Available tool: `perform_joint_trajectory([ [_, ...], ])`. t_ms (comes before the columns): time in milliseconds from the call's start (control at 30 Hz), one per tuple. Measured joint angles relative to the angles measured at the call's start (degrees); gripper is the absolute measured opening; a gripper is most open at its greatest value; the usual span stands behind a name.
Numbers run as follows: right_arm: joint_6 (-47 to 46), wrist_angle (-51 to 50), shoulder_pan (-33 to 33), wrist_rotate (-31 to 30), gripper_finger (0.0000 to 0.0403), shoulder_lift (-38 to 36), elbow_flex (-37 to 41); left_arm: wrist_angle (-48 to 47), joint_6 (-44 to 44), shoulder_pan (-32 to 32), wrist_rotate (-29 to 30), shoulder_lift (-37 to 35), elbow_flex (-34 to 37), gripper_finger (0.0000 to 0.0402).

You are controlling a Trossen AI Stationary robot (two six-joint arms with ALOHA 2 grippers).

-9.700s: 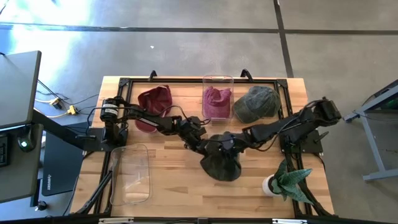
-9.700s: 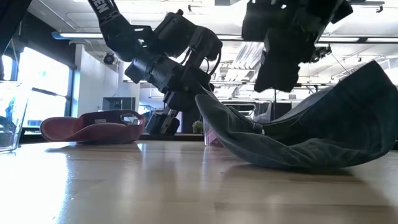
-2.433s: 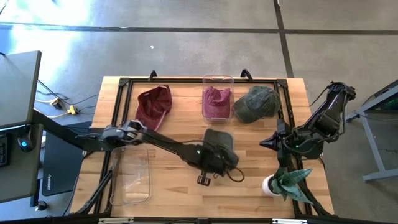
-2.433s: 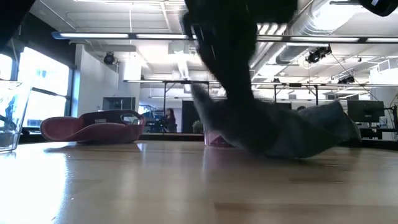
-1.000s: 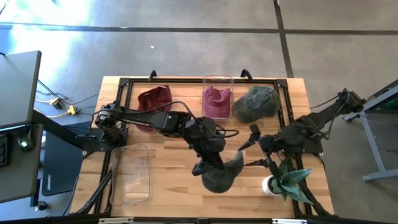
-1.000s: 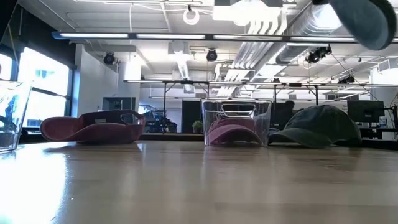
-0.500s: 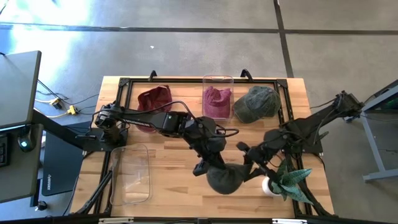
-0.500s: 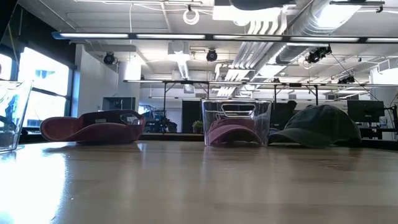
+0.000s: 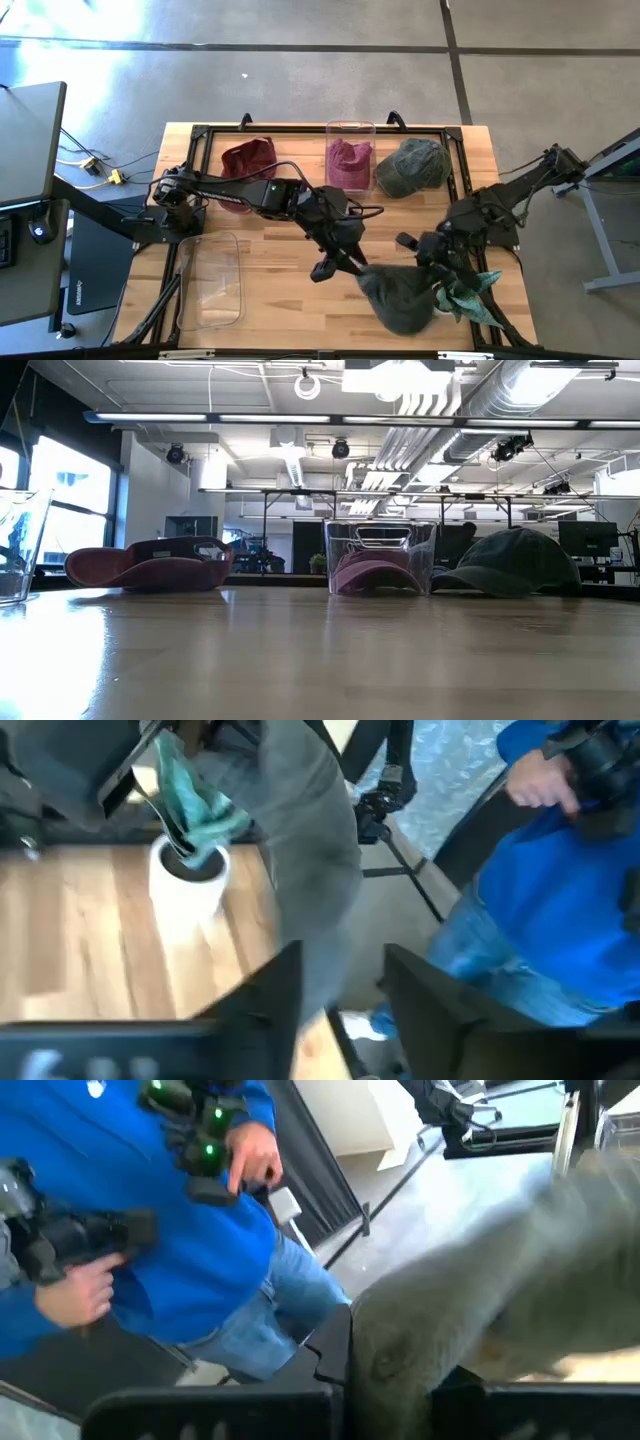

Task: Pick & Place hat
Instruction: Put the left black cap into the bottom transparent bin

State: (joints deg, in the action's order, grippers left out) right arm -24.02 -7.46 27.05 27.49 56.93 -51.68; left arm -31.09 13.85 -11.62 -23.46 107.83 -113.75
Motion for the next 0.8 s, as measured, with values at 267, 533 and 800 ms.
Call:
perform_joint_trajectory([
  [267,0.08,-0.02,0.00,-2.11,0.0004,-1.86,0.00,6.28,-6.39,-0.95,12.91,1.00,-0.07,0.0274],
  [533,0.29,0.04,0.00,-2.21,0.0003,-1.89,0.00,14.89,-2.75,0.05,7.46,6.90,0.04,0.0295],
  [800,-1.30,-0.05,0.01,-2.73,0.0003,-4.30,0.00,23.57,3.87,0.81,-9.48,10.52,-0.02,0.0282],
])
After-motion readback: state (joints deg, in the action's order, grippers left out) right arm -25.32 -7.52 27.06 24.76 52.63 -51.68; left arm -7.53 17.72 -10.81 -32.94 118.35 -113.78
